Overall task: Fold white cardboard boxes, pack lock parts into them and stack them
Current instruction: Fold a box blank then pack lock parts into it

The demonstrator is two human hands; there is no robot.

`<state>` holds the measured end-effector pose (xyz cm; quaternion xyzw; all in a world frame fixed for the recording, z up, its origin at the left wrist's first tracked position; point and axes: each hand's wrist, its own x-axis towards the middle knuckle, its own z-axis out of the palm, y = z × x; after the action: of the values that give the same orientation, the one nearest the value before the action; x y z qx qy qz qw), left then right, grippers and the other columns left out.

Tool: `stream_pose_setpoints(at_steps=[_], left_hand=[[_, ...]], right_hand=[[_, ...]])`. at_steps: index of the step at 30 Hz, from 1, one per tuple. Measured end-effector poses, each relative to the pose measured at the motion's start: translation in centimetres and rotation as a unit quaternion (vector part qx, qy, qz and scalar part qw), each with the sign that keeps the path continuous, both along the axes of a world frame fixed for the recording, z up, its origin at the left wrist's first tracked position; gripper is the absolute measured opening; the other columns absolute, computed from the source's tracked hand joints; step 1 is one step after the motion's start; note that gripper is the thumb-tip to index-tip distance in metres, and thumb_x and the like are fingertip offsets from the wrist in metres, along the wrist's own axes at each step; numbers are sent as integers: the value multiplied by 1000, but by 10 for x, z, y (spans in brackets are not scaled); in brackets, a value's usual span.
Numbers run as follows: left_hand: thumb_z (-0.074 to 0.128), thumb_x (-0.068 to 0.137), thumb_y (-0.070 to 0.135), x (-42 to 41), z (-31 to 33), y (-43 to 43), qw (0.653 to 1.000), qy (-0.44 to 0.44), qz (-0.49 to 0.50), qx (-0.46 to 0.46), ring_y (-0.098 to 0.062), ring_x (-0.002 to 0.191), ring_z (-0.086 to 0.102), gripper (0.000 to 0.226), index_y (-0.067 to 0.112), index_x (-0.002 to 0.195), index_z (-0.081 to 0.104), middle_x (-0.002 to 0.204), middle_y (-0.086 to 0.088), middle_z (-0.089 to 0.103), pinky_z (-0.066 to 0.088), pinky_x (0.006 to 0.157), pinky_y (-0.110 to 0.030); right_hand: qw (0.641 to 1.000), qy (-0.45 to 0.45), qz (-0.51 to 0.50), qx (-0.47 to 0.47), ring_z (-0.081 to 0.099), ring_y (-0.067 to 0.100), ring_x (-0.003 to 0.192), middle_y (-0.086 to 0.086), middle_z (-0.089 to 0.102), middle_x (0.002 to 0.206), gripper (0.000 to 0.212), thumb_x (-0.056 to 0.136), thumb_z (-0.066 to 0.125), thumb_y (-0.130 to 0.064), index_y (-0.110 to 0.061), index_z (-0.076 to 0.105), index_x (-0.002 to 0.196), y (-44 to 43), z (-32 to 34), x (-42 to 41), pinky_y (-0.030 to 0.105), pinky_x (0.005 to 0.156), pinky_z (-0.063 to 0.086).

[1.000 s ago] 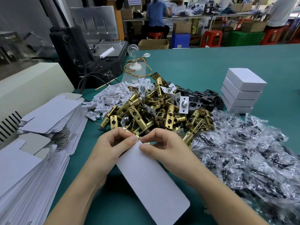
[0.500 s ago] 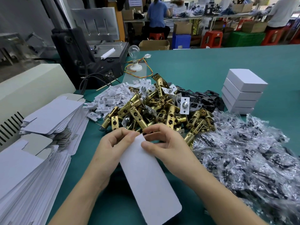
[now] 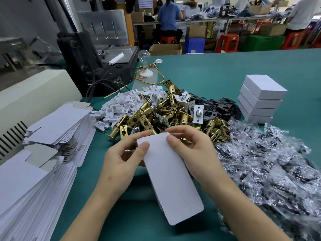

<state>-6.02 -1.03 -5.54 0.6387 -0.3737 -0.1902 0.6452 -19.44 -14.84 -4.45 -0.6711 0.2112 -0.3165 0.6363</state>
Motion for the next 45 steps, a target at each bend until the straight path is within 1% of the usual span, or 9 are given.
stream_pose_setpoints(at_steps=[17,22,26,30,34,36,39,42,45], left_hand=[[71,93,30,5,2,3,999,24,-22,2,-12,89,75,19,29,106,85,102,-2,82,58,73,-20],[67,91,37,7,2,-1,989,140,36,15,-14,78,72,23,27,101,85,99,-1,81,58,68,-30],[66,100,31,18,2,0,972,218,81,37,-19,79,71,23,18,101,84,88,-2,80,57,82,-40],[63,102,27,13,3,-1,980,177,65,61,-9,51,65,36,25,73,84,62,1,72,49,47,-17],[55,102,10,15,-6,1,993,36,78,79,-11,40,54,49,29,62,75,47,-4,58,44,42,-22],[54,95,34,18,-8,3,993,-29,107,45,-10,42,48,41,30,56,65,46,-2,51,42,46,-22],[46,96,77,15,-5,6,997,-51,26,-58,-16,50,52,51,36,82,74,58,-3,58,46,53,-27],[55,93,75,11,-3,8,987,-120,-49,-99,1,54,54,36,45,105,73,73,19,65,45,50,-15],[68,88,70,8,-1,8,985,-153,-34,-74,3,56,59,21,54,101,72,75,22,69,48,48,-17]], right_hand=[[999,10,-8,-50,70,7,86,-11,73,96,8,94,73,-22,-29,75,92,-1,-3,-2,22,70,53],[999,15,19,-31,74,7,93,-15,73,105,22,103,59,-19,-34,74,110,1,4,0,25,67,61],[961,39,45,-269,58,2,127,-15,59,137,53,91,71,-6,-31,61,137,1,6,-4,22,96,53],[930,-8,59,-363,54,9,131,-10,59,133,45,84,84,-25,-22,67,125,6,4,-2,29,108,45],[949,-30,39,-312,66,10,107,-16,70,111,34,85,84,-33,-24,69,115,4,4,-4,28,88,53],[963,-27,44,-264,68,12,105,-15,72,110,35,85,81,-35,-26,69,117,1,4,-4,34,82,57],[970,-15,49,-239,69,14,101,-14,73,106,35,85,80,-37,-28,67,116,-1,4,-3,35,77,60],[967,6,61,-245,69,13,96,-16,72,102,34,83,81,-40,-35,64,112,-1,4,-3,26,73,59],[967,1,75,-243,71,16,99,-13,73,106,37,85,80,-43,-34,62,116,-2,4,-4,29,75,60]])
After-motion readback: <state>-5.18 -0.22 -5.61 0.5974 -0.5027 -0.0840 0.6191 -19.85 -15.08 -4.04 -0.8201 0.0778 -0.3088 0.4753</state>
